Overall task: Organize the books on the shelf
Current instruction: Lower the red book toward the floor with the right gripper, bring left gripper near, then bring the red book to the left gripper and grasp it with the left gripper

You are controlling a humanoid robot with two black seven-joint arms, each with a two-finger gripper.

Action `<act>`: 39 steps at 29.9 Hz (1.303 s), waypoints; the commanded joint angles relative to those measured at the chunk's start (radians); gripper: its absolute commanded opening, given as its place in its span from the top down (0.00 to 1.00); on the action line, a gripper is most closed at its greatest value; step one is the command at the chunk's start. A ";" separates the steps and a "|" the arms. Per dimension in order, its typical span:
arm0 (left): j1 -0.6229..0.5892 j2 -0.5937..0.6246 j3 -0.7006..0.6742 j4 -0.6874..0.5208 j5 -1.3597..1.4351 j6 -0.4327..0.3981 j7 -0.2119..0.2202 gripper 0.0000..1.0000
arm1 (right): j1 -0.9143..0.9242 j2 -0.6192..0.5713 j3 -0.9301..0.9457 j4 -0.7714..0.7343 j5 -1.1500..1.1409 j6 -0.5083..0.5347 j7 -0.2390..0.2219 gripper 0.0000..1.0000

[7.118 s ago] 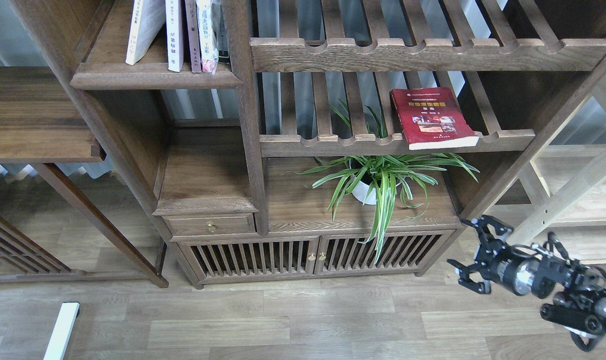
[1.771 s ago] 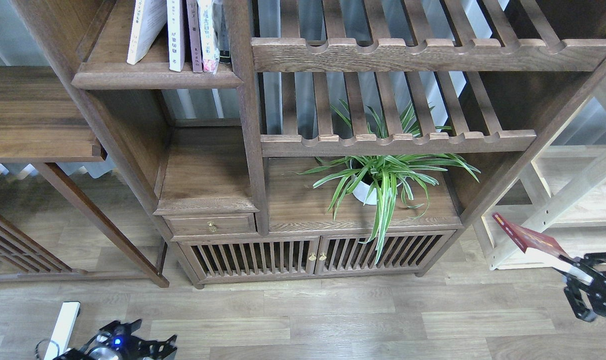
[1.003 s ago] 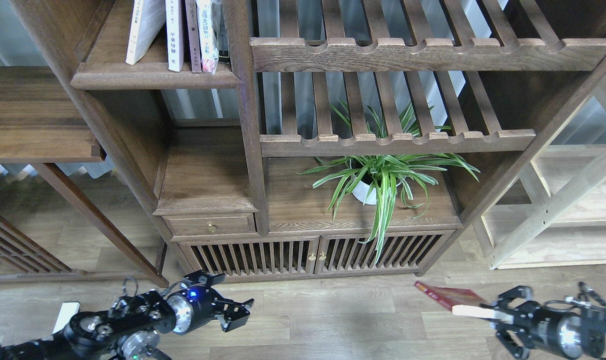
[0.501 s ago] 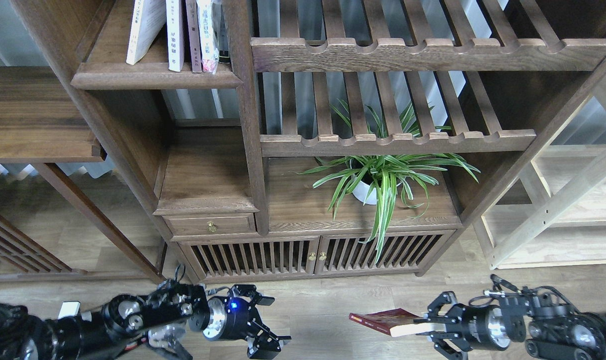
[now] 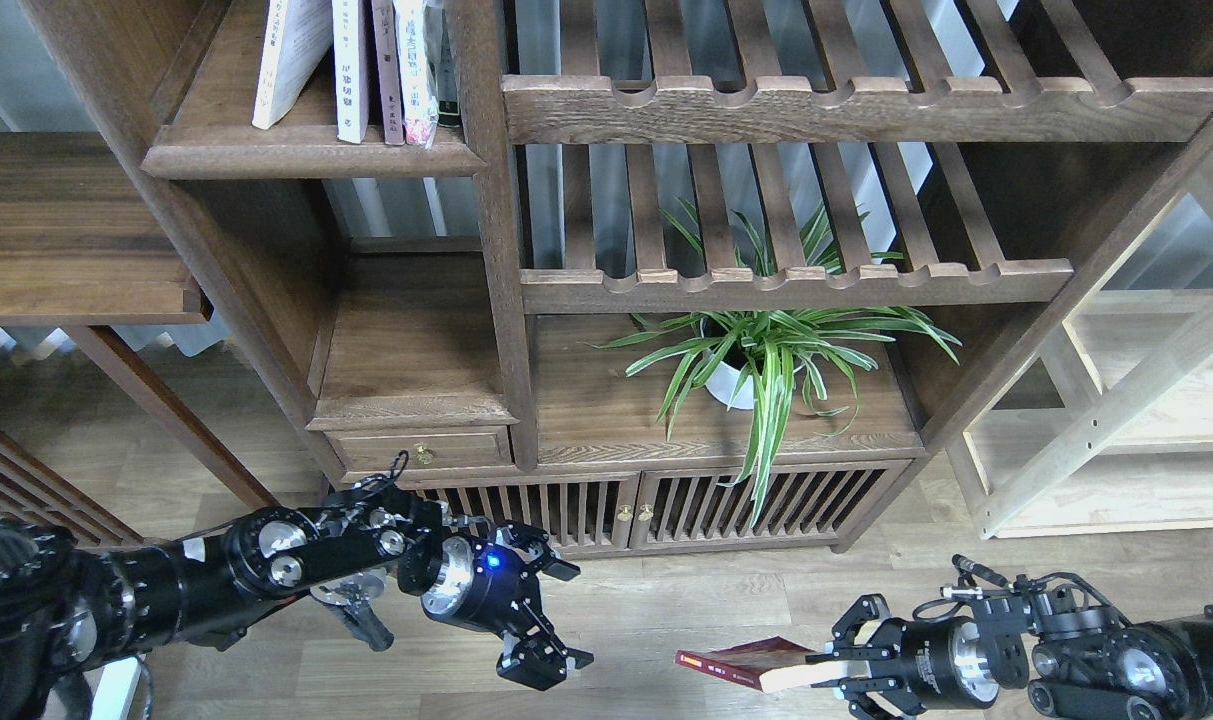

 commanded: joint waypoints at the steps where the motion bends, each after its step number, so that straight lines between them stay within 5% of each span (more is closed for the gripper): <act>1: 0.000 -0.034 -0.001 0.002 0.068 0.000 0.001 0.03 | 0.013 0.019 0.000 0.004 0.001 0.007 0.000 0.96; 14: -0.016 -0.044 0.000 0.022 0.186 0.002 0.021 0.03 | 0.122 0.034 -0.002 0.065 0.042 0.028 0.000 0.96; 39: -0.066 -0.044 -0.004 0.102 0.199 0.137 0.015 0.03 | 0.320 0.105 -0.014 0.130 0.179 0.087 0.000 0.96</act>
